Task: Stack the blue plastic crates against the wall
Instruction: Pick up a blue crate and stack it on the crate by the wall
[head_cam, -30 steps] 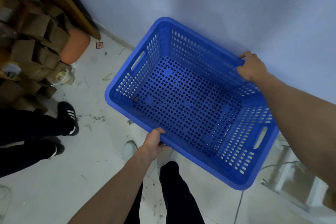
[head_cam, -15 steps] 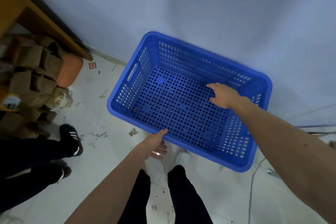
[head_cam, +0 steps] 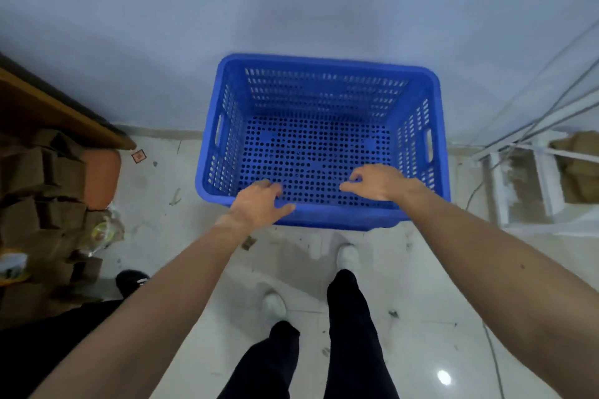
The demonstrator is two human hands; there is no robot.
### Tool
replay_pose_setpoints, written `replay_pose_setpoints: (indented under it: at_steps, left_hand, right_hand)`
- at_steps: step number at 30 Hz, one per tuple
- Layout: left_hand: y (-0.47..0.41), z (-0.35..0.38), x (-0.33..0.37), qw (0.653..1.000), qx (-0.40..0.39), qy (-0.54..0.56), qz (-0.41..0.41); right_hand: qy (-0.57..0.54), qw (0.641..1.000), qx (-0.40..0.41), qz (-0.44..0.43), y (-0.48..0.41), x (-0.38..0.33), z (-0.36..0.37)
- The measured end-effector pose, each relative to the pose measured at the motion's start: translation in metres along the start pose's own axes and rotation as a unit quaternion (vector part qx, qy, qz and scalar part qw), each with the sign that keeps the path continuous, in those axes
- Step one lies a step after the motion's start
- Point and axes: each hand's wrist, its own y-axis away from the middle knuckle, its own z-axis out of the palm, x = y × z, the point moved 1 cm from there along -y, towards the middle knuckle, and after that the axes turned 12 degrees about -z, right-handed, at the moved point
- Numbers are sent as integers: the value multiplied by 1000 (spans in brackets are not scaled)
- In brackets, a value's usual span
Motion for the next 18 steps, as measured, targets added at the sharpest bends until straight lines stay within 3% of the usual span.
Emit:
replay_pose_setpoints:
  at_steps: [5, 8, 18]
  left_hand:
    - [-6, 12, -29, 993, -26, -111, 7]
    - [-14, 25, -38, 986, -23, -167, 3]
    - [-33, 57, -46, 965, 72, -253, 15]
  right_hand:
    - [-31, 999, 23, 37, 19, -6, 55]
    - [24, 997, 60, 42, 21, 3, 86]
    - [149, 973, 175, 14, 9, 45, 128]
